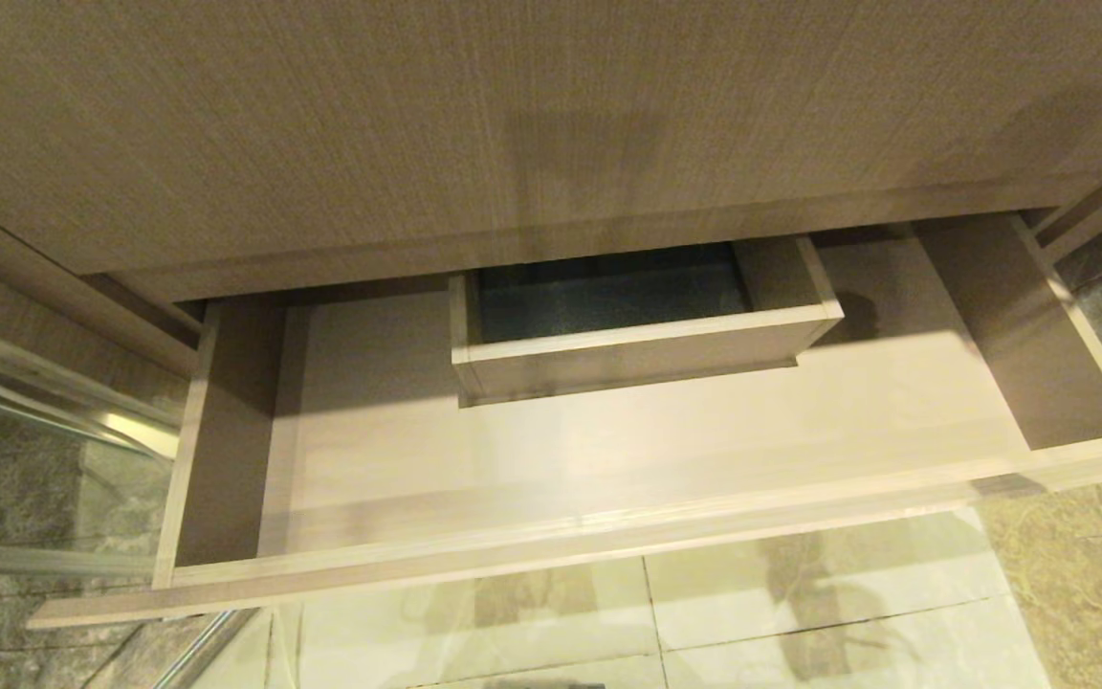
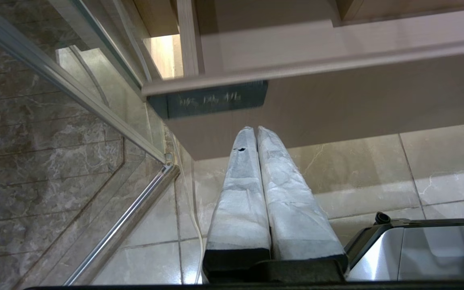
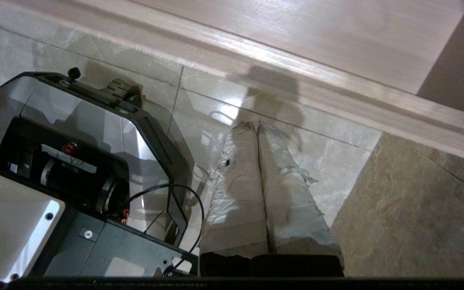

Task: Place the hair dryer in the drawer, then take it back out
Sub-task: Pull open the drawer

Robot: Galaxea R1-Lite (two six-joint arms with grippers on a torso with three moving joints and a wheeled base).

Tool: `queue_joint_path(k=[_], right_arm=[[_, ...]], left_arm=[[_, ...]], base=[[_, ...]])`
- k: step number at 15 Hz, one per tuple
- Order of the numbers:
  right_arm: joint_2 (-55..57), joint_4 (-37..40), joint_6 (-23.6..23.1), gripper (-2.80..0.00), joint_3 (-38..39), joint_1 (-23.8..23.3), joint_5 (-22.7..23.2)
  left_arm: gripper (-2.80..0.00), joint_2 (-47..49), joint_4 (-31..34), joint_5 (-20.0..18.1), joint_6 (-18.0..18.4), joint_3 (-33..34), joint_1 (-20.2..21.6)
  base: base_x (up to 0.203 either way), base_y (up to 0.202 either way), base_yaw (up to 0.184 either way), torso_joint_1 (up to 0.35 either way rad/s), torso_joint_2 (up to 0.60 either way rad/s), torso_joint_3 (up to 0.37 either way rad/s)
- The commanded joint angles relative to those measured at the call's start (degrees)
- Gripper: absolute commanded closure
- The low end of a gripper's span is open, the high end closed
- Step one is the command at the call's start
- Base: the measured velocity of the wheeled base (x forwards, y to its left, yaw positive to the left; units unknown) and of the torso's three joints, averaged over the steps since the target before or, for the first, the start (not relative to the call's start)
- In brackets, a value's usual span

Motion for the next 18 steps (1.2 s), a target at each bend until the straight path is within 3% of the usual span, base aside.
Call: queue_joint_path(k=[1, 13, 18], right_arm=[[1.55, 1.64, -0.15, 0.00, -3.66, -1.23, 0.00], [9.17, 1.74, 0.12, 0.00, -27.27, -2.94, 0.08], [9.36, 1.10, 0.03, 0.00, -30.36, -5.00, 0.15]], left_arm=[[0.00, 0.05, -0.03, 0.00, -0.01, -0.01, 0.01], [0.00, 0.04, -0.03, 0.00, -0.01, -0.01, 0.01], [0.00, 0.02, -0.03, 0.00, -0.01, -0.01, 0.01]], base=[[0.000, 0.000, 0.000, 0.000, 0.00, 0.000], [0.000, 0.000, 0.000, 0.000, 0.00, 0.000], [0.000, 0.000, 0.000, 0.000, 0.00, 0.000]])
